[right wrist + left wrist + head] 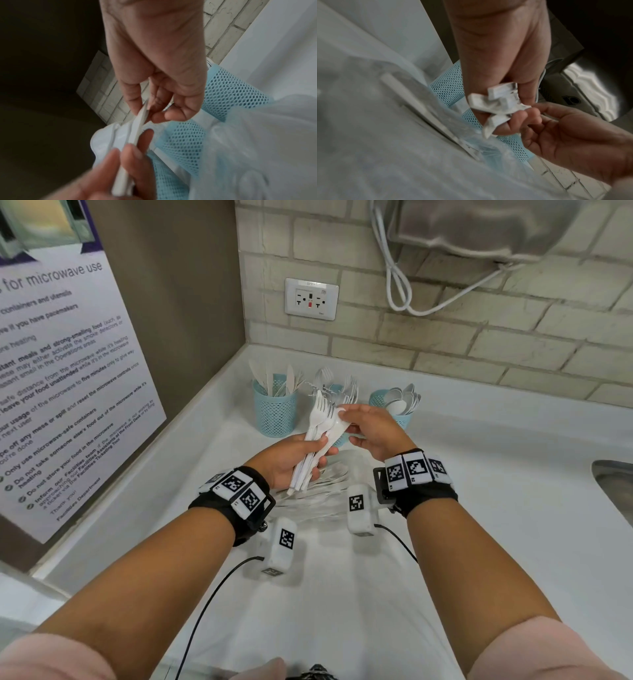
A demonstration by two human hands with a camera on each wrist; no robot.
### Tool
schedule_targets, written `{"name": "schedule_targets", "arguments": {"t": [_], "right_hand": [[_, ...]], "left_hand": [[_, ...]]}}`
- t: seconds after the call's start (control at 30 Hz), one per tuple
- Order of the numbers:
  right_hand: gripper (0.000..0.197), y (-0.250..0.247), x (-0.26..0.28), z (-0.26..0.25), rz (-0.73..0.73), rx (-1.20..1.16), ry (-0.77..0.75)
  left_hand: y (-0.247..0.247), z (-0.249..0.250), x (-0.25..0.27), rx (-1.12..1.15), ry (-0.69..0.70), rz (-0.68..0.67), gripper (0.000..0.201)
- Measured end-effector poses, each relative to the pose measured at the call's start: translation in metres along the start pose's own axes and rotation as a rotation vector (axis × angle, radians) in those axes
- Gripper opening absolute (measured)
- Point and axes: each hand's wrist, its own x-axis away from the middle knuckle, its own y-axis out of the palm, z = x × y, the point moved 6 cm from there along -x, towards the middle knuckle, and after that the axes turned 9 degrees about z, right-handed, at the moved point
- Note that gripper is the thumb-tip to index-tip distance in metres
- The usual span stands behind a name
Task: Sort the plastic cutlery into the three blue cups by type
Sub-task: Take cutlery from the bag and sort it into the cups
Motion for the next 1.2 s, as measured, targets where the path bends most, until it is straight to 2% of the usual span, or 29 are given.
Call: {"name": "schedule_targets", "arguments": {"t": [0.07, 0.13, 0.3, 0.4, 0.47, 0.63, 0.77, 0.9, 1.03, 1.1, 1.2], "right_hand": [[0.013, -0.012, -0.005, -0.004, 0.088, -0.095, 0.050], [0.010, -0.030, -0.010, -0.015, 0.204, -0.215, 0.033], [0.007, -0.094, -0.006, -0.062, 0.592, -0.402, -0.269], [0.016, -0.117, -0.005, -0.077, 0.763, -0.340, -0.450], [0.017, -0.121, -0.005, -0.079, 0.816, -0.255, -0.531], [0.022, -0.106, -0.014, -0.068, 0.790, 0.042, -0.618], [0.023, -0.091, -0.024, -0.052, 0.684, 0.321, -0.617], [0.025, -0.079, -0.040, -0.031, 0.607, 0.704, -0.587], [0.031, -0.074, -0.039, -0.033, 0.627, 0.907, -0.580], [0.030, -0.067, -0.029, -0.044, 0.655, 0.910, -0.671], [0.024, -0.049, -0.010, -0.059, 0.571, 0.653, -0.820]], "left_hand": [[0.003, 0.000, -0.001, 0.004, 0.004, -0.008, 0.013], [0.005, 0.001, -0.001, 0.023, 0.006, -0.014, 0.009], [0.012, 0.004, -0.005, 0.005, 0.032, -0.018, 0.013], [0.013, 0.002, -0.007, 0.013, 0.026, -0.031, 0.020], [0.013, 0.000, -0.009, 0.018, 0.014, -0.030, 0.021], [0.012, -0.001, -0.009, 0.073, -0.042, -0.022, 0.022], [0.011, -0.001, -0.007, 0.131, -0.081, -0.055, 0.028], [0.007, 0.000, -0.006, 0.122, -0.065, -0.073, 0.030], [0.006, 0.002, -0.005, 0.134, -0.031, -0.103, 0.029], [0.005, 0.003, -0.004, 0.140, -0.012, -0.114, 0.028], [0.006, 0.003, -0.004, 0.145, 0.016, -0.119, 0.024]]}}
